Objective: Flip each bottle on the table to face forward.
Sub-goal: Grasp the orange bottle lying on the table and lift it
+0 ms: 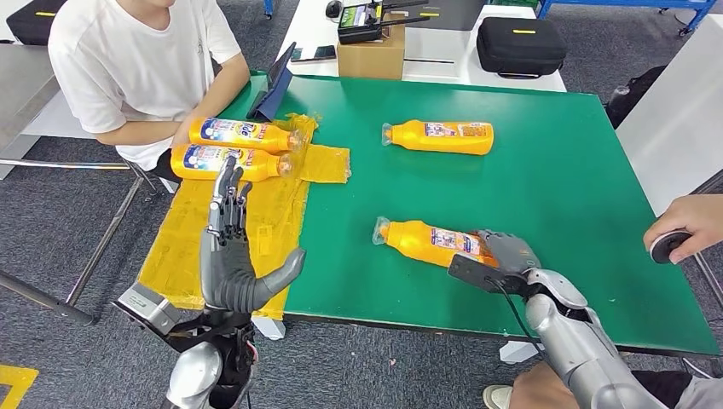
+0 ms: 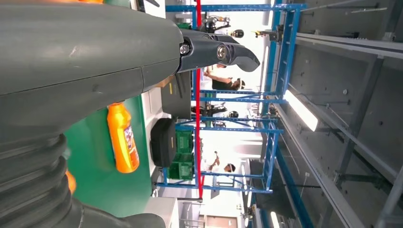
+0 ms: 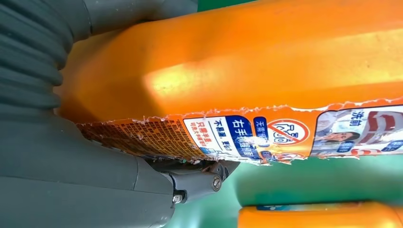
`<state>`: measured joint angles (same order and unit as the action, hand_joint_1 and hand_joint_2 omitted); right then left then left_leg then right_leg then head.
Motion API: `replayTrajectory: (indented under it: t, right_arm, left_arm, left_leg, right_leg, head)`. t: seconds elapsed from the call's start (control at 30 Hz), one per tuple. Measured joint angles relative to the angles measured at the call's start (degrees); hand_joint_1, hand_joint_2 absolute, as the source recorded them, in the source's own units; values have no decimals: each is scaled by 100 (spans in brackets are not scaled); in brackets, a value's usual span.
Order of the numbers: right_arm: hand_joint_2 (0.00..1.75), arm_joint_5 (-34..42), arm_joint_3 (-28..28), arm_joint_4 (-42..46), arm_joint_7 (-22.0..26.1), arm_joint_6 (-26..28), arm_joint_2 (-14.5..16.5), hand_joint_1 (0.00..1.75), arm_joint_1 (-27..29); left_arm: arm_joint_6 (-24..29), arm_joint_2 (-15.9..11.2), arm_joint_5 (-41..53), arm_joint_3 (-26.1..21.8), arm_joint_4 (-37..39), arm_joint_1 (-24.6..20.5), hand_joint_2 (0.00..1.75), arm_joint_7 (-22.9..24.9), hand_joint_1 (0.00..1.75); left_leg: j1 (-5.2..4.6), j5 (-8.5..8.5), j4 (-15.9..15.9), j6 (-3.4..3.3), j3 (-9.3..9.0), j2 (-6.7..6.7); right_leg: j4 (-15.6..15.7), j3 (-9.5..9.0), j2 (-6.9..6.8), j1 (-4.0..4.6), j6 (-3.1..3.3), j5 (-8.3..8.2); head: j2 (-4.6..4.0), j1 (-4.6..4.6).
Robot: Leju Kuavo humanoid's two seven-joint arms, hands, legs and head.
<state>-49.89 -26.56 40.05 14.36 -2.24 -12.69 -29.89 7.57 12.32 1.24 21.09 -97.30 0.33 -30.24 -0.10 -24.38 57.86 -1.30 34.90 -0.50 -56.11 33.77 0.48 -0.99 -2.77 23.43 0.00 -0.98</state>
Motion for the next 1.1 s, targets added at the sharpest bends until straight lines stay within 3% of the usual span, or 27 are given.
replayTrajectory:
  t: [0.37, 0.43, 0.63, 0.8, 0.9, 1.1]
  right_arm:
    - [175, 609, 30, 436, 263, 599, 19, 175, 528]
    - [175, 807, 105, 569, 368, 785, 80, 163, 666]
    - [175, 1946, 704, 1773, 1285, 1362, 595, 175, 1540]
    - [175, 2830, 1234, 3001, 1810, 1443, 1032, 175, 2054]
    - [175, 3190, 1421, 3539, 1933, 1346, 1262, 175, 2172]
    - [175, 3092, 1434, 3950, 2023, 1244, 1509, 175, 2194]
  left_arm:
    - [37, -42, 13, 62, 24, 25, 175, -38, 0]
    - [89, -45, 57, 71, 24, 37, 175, -74, 0]
    - [55, -57, 102, 116, 49, 145, 175, -32, 0]
    - [-458, -122, 94, 282, 324, 343, 175, 422, 0]
    - [-718, -181, 202, 479, 618, 446, 175, 501, 0]
    - [-951, -266, 227, 810, 979, 500, 175, 467, 0]
  left_leg:
    - [2, 0, 0, 0, -5, 4]
    - [3, 0, 0, 0, -3, 2]
    - [2, 0, -1, 1, 24, -3]
    - [2, -1, -2, 1, 41, -3]
    - [-1, -1, -2, 0, 43, 1]
    - [-1, 1, -2, 1, 42, -1]
  right_leg:
    - [-1, -3, 1, 3, 1, 0]
    - [-1, -4, 1, 3, 1, 0]
    - [-4, 20, -2, 2, 1, 1]
    - [-3, 35, -6, 1, 4, 5]
    - [-2, 40, -5, -2, 4, 5]
    - [-2, 38, -6, -1, 3, 3]
  head:
    - [-1, 0]
    - [0, 1]
    - [0, -3]
    - [0, -1]
    - [-1, -1]
    - [-1, -1]
